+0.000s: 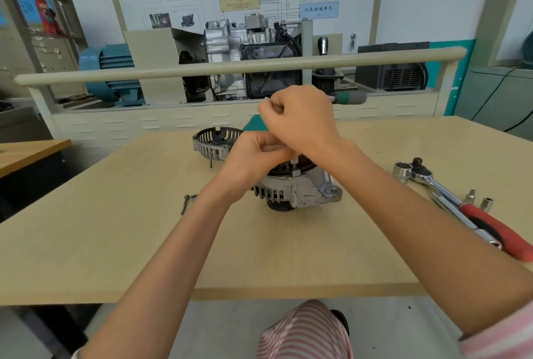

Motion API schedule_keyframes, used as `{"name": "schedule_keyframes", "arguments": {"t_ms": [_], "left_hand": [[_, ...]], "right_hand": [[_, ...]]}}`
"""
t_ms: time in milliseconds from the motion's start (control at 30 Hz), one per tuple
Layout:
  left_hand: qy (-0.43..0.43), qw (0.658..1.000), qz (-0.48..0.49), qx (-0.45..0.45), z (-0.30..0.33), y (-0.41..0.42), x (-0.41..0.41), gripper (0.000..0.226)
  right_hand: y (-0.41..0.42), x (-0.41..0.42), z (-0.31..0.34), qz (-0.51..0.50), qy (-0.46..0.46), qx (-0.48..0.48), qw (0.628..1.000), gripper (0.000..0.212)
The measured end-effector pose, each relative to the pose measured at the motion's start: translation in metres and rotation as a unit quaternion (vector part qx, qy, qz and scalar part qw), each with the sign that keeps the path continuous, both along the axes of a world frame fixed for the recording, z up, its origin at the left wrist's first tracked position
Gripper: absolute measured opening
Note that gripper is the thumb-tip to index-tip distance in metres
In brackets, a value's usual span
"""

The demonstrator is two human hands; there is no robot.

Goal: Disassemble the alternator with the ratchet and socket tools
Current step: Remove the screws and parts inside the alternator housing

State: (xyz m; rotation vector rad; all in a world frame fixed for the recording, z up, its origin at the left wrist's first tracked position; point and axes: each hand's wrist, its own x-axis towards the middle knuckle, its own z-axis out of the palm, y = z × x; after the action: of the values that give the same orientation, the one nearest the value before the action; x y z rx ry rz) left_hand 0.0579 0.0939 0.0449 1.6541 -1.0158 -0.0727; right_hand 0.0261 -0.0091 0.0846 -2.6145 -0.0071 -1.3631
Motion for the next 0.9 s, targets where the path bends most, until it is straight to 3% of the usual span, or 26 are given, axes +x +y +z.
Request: {"name": "schedule_keyframes", "arguments": {"t_ms": [100, 167, 267, 333, 400, 500, 600, 767, 833, 900], "left_hand": [[0.017, 1.000, -0.022, 0.005, 0.001, 0.001, 0.002, 0.014], [0.007, 1.000, -0.009, -0.003, 0.000, -0.001, 0.004, 0.014], [-0.003, 1.000, 0.018, -0.022, -0.003, -0.003, 0.003, 0.021], [-0.013, 0.999, 0.028, -0.031, -0.006, -0.004, 0.002, 0.033], [-0.021, 0.999, 0.033, -0.033, -0.008, -0.005, 0.001, 0.043], [-0.013, 0.999, 0.012, -0.027, -0.008, -0.002, -0.001, 0.038], [-0.009, 1.000, -0.014, -0.020, -0.007, 0.001, 0.001, 0.027], [0.004, 0.998, -0.046, -0.030, -0.006, 0.004, 0.002, 0.019], [0.010, 0.998, -0.037, -0.045, -0.006, 0.003, 0.002, 0.018], [0.003, 0.998, -0.012, -0.059, -0.007, 0.001, -0.001, 0.023]], "right_hand": [[-0.009, 0.000, 0.001, 0.097, -0.009, 0.068, 0.993, 0.049], [-0.008, -0.002, 0.002, 0.098, -0.008, 0.064, 0.993, 0.048], [-0.001, -0.005, 0.000, -0.051, 0.016, -0.047, 0.997, 0.044], [0.008, -0.003, -0.003, -0.166, 0.023, -0.107, 0.980, 0.042], [0.014, -0.004, -0.002, -0.203, 0.026, -0.121, 0.971, 0.039], [0.011, -0.004, -0.002, -0.155, 0.011, -0.102, 0.983, 0.033], [0.006, -0.005, -0.002, -0.023, -0.008, -0.027, 0.999, 0.040], [0.001, -0.003, 0.000, 0.146, -0.020, 0.078, 0.986, 0.043], [0.001, -0.003, -0.001, 0.163, -0.022, 0.083, 0.983, 0.046], [0.004, -0.003, 0.000, 0.083, -0.007, 0.027, 0.996, 0.045]]}}
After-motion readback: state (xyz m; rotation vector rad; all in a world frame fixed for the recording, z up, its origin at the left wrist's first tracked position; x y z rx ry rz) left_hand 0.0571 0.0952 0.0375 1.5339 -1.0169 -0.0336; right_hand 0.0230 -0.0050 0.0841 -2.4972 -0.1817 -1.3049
